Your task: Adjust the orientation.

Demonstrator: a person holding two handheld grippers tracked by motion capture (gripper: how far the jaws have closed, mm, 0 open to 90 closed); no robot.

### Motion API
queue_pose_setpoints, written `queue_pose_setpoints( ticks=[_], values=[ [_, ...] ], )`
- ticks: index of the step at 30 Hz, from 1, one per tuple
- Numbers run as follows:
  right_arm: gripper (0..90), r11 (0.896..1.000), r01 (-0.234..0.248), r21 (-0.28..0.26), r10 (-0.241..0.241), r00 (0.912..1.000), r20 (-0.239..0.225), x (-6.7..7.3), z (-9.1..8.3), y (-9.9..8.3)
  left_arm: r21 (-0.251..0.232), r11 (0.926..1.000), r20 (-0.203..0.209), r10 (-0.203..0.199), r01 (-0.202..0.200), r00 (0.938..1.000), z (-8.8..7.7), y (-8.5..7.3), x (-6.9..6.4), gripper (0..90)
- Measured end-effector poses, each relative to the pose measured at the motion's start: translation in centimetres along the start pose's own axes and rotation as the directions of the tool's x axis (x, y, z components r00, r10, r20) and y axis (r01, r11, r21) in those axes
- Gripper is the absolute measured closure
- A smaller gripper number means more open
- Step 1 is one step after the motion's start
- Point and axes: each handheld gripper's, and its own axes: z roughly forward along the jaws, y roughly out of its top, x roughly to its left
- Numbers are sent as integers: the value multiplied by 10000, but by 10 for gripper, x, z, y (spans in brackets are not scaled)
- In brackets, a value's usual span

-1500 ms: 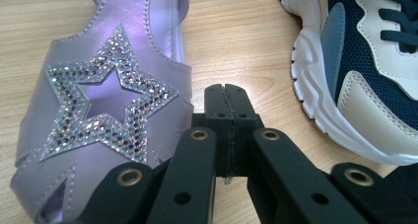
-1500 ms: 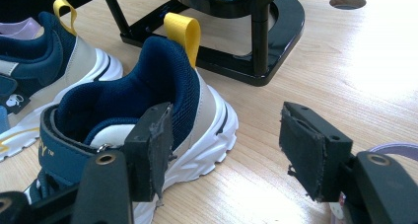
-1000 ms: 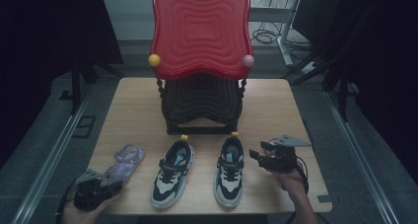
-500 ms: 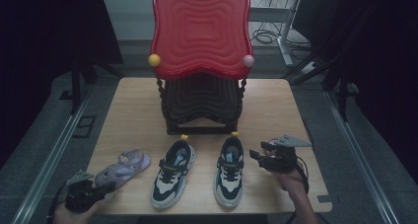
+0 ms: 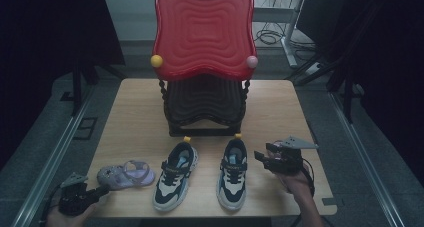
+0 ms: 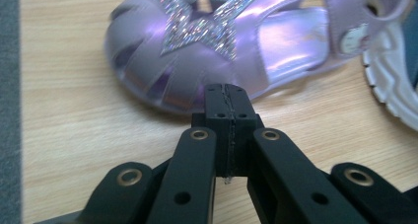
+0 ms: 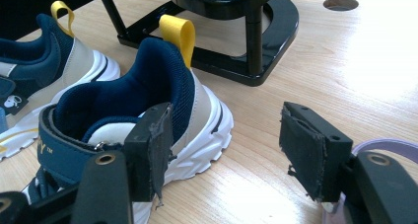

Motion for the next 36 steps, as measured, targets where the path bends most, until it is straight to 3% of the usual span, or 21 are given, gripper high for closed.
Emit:
queue_pose_setpoints(
  ticks=[14, 29, 36],
  values=[
    [379, 9999, -21, 120, 20, 10000, 22, 0, 3, -2, -52, 9989, 89, -460, 461, 9989, 0, 6, 20, 900],
    [379, 10000, -6, 33, 6, 10000, 5, -1, 1, -2, 38, 9998, -77, -180, 180, 9998, 15, 31, 29, 900],
    [379, 10000, -10, 18, 9, 10000, 60, -2, -1, -3, 82, 9998, 22, -190, 190, 9998, 15, 32, 35, 900]
  ],
)
